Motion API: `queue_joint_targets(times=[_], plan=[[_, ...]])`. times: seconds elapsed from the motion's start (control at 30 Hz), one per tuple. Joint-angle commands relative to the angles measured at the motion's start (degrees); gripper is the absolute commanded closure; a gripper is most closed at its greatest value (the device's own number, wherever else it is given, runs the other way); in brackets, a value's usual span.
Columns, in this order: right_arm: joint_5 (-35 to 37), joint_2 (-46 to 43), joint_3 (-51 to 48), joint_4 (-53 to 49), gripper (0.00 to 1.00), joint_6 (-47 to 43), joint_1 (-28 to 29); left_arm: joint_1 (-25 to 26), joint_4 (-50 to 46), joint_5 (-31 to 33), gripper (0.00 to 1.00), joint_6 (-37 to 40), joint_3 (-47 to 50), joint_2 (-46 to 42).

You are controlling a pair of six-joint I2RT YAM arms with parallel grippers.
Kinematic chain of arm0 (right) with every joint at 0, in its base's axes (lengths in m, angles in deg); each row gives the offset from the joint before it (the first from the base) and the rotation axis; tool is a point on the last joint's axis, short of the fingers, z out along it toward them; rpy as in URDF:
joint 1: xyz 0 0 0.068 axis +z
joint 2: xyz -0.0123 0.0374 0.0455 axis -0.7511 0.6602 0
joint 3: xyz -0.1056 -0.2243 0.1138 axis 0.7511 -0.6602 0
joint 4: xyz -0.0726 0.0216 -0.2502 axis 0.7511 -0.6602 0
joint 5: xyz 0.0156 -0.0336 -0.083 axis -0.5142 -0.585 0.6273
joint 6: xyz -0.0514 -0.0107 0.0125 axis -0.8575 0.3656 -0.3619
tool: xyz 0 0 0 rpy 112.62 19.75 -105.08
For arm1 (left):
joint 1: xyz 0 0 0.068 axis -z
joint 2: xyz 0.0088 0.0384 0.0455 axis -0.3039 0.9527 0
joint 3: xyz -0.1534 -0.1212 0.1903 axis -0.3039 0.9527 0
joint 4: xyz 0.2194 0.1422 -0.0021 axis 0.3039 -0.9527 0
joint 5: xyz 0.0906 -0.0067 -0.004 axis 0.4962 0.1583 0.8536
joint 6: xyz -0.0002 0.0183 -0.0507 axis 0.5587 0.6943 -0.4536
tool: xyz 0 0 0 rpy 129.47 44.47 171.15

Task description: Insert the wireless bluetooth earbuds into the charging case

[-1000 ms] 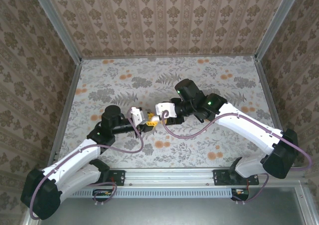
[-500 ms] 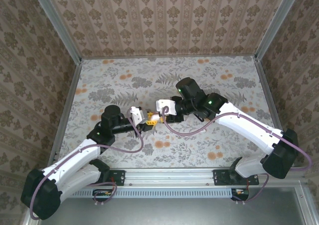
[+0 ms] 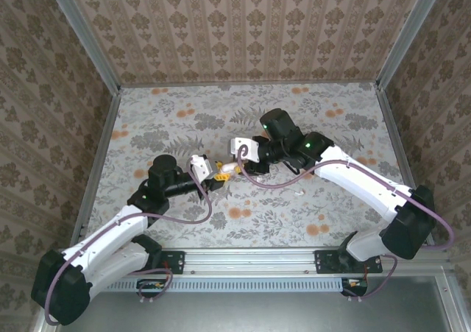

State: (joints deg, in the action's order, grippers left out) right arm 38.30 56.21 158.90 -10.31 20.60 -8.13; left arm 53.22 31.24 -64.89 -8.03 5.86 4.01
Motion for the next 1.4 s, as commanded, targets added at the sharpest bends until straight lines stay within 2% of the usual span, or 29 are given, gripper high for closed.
queue_joint_targets(times=[0.0,0.3,0.47,0.7,1.03,1.37], plan=[[2.61,-0.74,1.22,6.44,0.54,1.53,-1.97,0.95,0.43,-5.65,0.85,-0.15,-0.43,-1.36],[2.0,-3.61,-0.41,7.16,0.54,2.43,-2.59,0.95,1.41,-5.53,0.85,-0.53,-0.27,-0.92],[1.25,-5.65,-0.76,5.64,0.53,4.41,-2.67,0.95,4.29,-2.47,0.86,-1.94,1.4,-0.31],[2.82,-7.85,-1.86,3.66,0.5,14.86,-2.67,0.63,12.02,3.47,0.86,-5.26,5.57,0.62],[10.46,-7.12,-2.6,-0.09,0.48,32.29,-3.54,0.4,13.29,8.23,0.87,-7.55,7.37,0.6],[13.02,-2.43,-2.97,-6.37,0.45,47.77,-5.0,0.33,11.67,9.86,0.87,-7.84,8.16,-0.91]])
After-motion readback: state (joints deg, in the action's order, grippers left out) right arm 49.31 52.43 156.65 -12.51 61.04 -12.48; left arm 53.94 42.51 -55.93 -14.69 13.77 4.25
